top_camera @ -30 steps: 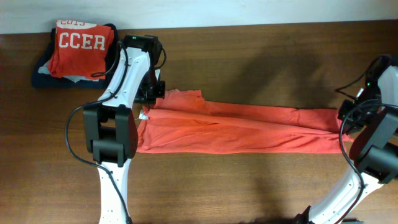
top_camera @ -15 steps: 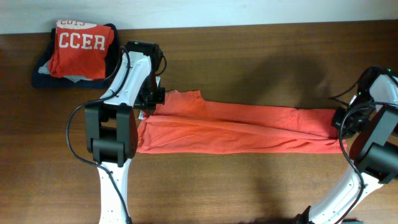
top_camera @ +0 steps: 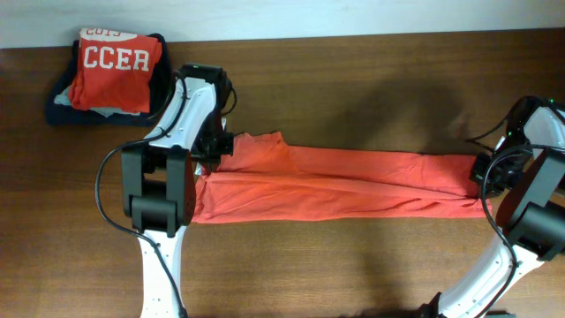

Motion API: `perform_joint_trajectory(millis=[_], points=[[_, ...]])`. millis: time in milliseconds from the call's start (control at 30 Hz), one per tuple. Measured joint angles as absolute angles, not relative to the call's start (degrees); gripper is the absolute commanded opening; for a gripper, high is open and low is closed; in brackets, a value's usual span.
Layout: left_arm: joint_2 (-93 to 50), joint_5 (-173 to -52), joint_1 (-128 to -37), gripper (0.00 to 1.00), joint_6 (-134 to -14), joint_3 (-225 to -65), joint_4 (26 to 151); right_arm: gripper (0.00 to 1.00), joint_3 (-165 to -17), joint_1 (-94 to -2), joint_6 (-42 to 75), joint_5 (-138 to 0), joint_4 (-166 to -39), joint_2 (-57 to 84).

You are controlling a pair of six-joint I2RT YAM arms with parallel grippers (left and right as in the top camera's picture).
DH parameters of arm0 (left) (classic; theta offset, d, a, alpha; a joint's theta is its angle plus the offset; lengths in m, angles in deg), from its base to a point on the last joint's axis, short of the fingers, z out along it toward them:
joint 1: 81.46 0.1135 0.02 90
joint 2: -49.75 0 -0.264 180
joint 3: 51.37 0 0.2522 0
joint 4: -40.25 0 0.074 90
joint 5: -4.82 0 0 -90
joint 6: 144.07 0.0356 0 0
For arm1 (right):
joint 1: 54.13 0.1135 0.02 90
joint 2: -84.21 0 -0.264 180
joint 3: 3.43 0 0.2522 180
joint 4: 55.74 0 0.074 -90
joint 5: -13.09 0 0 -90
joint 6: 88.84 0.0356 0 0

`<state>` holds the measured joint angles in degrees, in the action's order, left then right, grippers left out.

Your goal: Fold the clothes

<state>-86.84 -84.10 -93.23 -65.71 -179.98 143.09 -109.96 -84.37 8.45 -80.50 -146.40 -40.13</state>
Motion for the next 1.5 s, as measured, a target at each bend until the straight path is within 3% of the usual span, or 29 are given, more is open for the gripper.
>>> perform_joint_trajectory(millis=[367,400,433,500,667,1067,1233,1500], points=[[-86.84,-84.06,-93.34,0.01,-65.91,-178.71,143.07,0.05,-105.46,-84.37,8.43,-80.52,-144.35,-40.13],[-86.84,-84.06,-93.36,0.01,-65.93,-178.58,143.03,0.09,-105.39,-84.37,8.45,-80.52,-144.35,-40.13],[-86.84,-83.95,-93.42,0.06,-65.93,-178.32,142.85,0.19,-105.39,-84.37,8.43,-80.52,-144.35,-40.13],[-86.84,-83.82,-93.55,0.17,-66.06,-177.84,142.59,0.48,-105.39,-84.37,8.24,-80.61,-144.32,-40.13],[-86.82,-83.21,-93.66,0.24,-66.41,-177.18,142.66,0.67,-105.96,-84.37,8.32,-80.76,-146.77,-40.15],[-82.89,-83.18,-93.66,0.37,-66.56,-181.47,144.69,0.79,-124.12,-83.01,4.13,-75.34,-159.54,-40.23],[-78.32,-83.18,-93.66,0.55,-66.94,-182.93,143.47,0.82,-124.69,-79.45,1.31,-73.92,-155.78,-40.23],[-77.14,-85.39,-93.66,0.56,-67.18,-182.69,141.13,0.89,-124.71,-76.85,-0.18,-72.89,-151.10,-40.23]])
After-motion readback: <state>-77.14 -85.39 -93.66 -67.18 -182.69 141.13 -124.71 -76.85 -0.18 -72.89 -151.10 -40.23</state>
